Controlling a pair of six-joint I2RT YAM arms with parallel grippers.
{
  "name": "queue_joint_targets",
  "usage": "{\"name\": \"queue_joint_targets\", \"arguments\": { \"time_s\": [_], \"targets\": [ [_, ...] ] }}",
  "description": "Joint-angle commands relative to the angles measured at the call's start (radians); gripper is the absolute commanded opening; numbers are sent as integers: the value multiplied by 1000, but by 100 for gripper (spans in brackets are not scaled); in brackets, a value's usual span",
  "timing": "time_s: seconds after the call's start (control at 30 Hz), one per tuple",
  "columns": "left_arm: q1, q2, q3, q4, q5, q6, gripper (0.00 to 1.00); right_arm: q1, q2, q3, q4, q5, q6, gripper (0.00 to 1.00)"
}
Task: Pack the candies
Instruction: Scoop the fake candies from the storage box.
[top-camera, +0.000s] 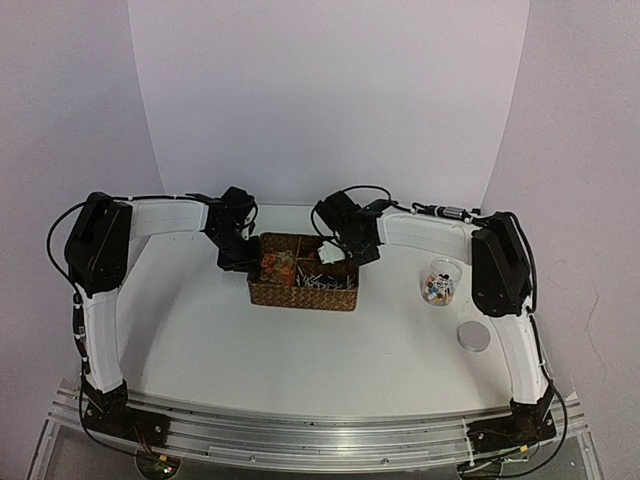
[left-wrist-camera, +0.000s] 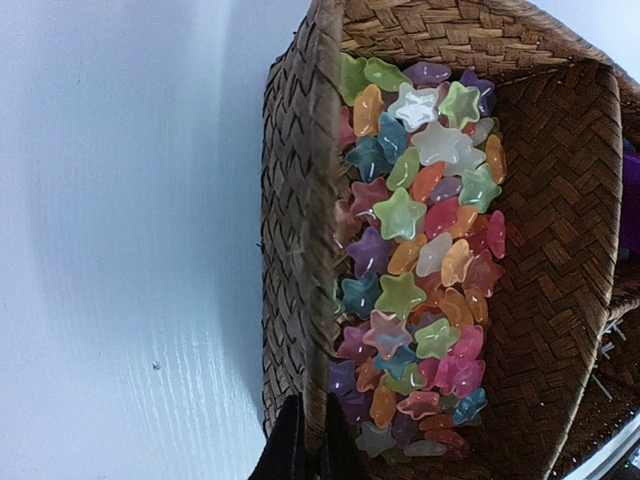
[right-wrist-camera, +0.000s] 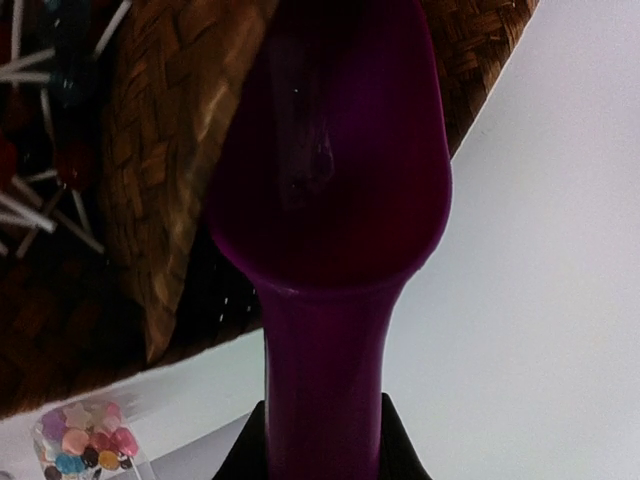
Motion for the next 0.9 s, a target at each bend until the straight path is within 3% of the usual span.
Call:
{"name": "queue_joint_targets", "arguments": {
  "time_s": [0.0, 0.2, 0.37, 0.87],
  "targets": [
    [-2, 7, 23, -41, 8, -16, 0, 2, 69, 100, -55, -289, 100, 0],
    [3, 5, 18, -41, 7, -20, 0, -64, 24, 91, -57, -502, 330, 0],
    [7, 9, 15, -41, 11, -23, 0, -101, -44, 6, -58, -524, 405, 0],
    [9, 10, 9, -38, 15, -30, 0, -223, -125, -2, -135, -763, 534, 0]
  ]
}}
